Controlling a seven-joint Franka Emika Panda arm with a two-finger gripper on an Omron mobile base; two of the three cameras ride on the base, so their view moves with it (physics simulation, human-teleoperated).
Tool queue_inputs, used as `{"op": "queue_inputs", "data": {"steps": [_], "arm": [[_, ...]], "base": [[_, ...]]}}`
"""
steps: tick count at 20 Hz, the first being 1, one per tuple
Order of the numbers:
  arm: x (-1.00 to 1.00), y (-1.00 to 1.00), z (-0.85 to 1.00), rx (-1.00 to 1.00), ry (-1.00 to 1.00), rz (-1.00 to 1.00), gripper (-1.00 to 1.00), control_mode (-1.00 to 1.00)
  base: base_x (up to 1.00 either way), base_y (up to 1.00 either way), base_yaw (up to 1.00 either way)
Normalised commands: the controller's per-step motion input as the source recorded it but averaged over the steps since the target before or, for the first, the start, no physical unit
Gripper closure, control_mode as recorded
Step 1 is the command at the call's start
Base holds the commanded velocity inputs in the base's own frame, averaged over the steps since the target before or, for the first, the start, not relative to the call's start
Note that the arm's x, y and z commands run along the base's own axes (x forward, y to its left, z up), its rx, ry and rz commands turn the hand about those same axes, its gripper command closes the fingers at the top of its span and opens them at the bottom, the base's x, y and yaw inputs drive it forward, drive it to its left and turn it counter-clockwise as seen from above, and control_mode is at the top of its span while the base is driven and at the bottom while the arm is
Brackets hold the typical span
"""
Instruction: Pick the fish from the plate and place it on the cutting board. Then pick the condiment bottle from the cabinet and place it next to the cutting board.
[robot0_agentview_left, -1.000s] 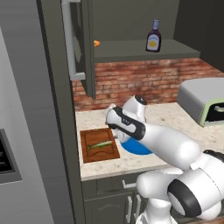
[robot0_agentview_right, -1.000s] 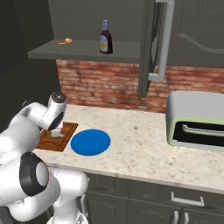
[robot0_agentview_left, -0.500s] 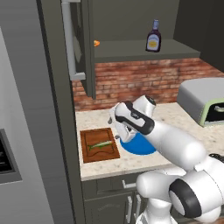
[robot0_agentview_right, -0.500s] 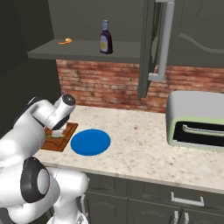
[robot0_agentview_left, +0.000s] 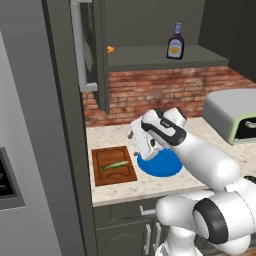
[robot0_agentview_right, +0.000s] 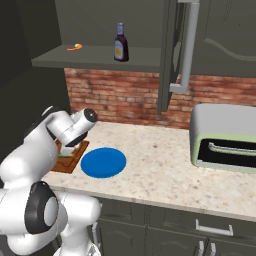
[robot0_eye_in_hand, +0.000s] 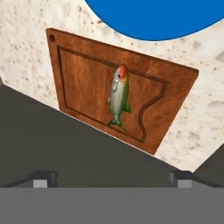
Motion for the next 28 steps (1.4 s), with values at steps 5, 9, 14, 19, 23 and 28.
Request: {"op": "queue_inputs", "data": {"steps": [5, 9, 14, 19, 23, 28], "arm": [[0.00, -0.15, 0.21, 0.14, 0.02, -0.10, -1.00, -1.00], [0.00, -0.10, 0.21, 0.13, 0.02, -0.10, -1.00, -1.00], [-0.01, -0.04, 0.19, 0.13, 0.04, -0.09, -1.00, -1.00], [0.00, -0.02, 0.20, 0.14, 0.07, -0.09, -1.00, -1.00], [0.00, -0.07, 0.23, 0.17, 0.07, -0.09, -1.00, -1.00], [0.00, -0.04, 0.32, 0.15, 0.05, -0.09, -1.00, -1.00]], "base": [[0.00, 0.00, 0.00], [0.00, 0.00, 0.00], [0.00, 0.00, 0.00], [0.00, 0.00, 0.00], [0.00, 0.00, 0.00], [0.00, 0.00, 0.00]]}}
